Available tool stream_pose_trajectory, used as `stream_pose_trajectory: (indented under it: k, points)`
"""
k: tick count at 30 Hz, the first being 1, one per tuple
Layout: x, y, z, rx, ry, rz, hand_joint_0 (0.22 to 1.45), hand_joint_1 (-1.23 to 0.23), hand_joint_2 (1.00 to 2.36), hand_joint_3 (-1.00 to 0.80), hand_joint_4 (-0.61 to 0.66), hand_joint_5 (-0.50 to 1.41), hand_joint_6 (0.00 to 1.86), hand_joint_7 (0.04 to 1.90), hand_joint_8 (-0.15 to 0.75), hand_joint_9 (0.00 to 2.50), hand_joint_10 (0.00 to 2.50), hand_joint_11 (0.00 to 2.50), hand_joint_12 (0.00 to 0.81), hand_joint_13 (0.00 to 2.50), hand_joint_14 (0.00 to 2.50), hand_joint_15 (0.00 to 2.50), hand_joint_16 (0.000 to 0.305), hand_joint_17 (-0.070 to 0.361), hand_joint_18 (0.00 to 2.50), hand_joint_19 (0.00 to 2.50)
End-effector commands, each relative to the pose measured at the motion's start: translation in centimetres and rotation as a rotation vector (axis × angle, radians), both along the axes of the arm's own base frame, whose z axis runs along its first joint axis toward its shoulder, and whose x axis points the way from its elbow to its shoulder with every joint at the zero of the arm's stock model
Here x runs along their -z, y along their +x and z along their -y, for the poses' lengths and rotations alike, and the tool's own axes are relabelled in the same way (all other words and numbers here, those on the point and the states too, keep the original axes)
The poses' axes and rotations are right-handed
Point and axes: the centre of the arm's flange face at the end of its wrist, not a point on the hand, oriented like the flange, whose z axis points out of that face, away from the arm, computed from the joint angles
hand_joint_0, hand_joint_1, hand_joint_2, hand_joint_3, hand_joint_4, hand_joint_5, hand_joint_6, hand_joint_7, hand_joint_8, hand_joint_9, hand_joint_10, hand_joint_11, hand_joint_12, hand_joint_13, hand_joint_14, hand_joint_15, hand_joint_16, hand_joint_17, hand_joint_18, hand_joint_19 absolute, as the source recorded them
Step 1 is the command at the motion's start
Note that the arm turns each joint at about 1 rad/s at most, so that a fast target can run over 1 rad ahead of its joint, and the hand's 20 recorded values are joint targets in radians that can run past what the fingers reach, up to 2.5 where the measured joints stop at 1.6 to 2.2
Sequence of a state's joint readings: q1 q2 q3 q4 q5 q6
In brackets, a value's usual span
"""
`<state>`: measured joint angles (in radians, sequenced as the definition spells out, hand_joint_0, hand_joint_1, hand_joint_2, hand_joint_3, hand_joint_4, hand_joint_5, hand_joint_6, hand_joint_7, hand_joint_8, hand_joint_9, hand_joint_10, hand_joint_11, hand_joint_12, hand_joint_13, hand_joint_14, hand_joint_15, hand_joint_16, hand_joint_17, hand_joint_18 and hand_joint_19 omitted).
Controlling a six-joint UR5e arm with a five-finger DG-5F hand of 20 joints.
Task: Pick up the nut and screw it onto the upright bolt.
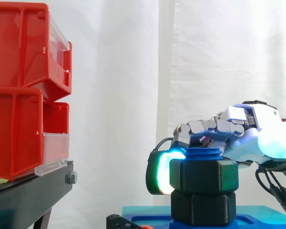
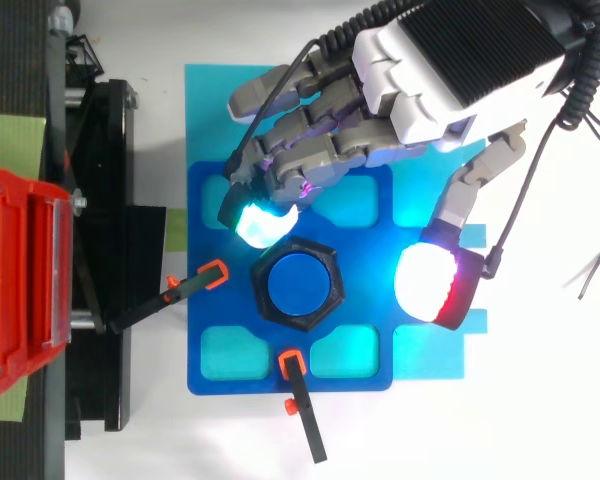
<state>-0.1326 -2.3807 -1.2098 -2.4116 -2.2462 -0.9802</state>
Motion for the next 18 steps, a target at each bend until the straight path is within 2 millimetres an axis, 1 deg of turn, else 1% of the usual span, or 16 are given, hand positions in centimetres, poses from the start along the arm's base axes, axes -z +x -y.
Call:
stream_pose_trajectory:
  k: [1,6,9,14,16,18]
  points:
    - [0.01,-0.01,0.07,0.001,0.0,0.001,0.46,-0.28,1.0,-0.5,0.21,0.02,0.53,1.41,0.295,1.0,0.0,0.0,0.237,0.62,0.0,0.0,0.019,0.043,0.27,0.0]
    - [-0.11,0.01,-0.04,0.0,0.0,0.003,0.46,-0.28,1.0,-0.5,0.2,0.03,0.54,1.38,0.288,1.04,0.0,0.0,0.234,0.64,0.0,0.0,0.019,0.042,0.29,0.0]
    - [-0.06,0.05,-0.04,0.0,0.0,0.003,0.46,-0.28,1.0,-0.5,0.2,0.04,0.54,1.39,0.279,1.1,0.0,0.0,0.23,0.65,0.0,0.0,0.018,0.041,0.3,0.0]
    - [0.01,-0.01,0.07,0.001,0.0,0.001,0.46,-0.29,1.0,-0.5,0.2,0.05,0.53,1.4,0.265,1.13,0.0,0.0,0.22,0.68,0.0,0.0,0.017,0.039,0.33,0.0]
    - [0.01,-0.02,0.06,0.0,0.0,0.001,0.46,-0.29,1.0,-0.5,0.2,0.05,0.51,1.44,0.274,1.13,0.0,0.0,0.221,0.68,0.0,0.0,0.017,0.039,0.34,0.0]
    - [-0.08,0.0,0.18,0.001,-0.001,0.004,0.46,-0.29,1.0,-0.5,0.22,0.03,0.5,1.38,0.282,1.13,0.0,0.0,0.224,0.67,0.0,0.0,0.018,0.039,0.33,0.0]
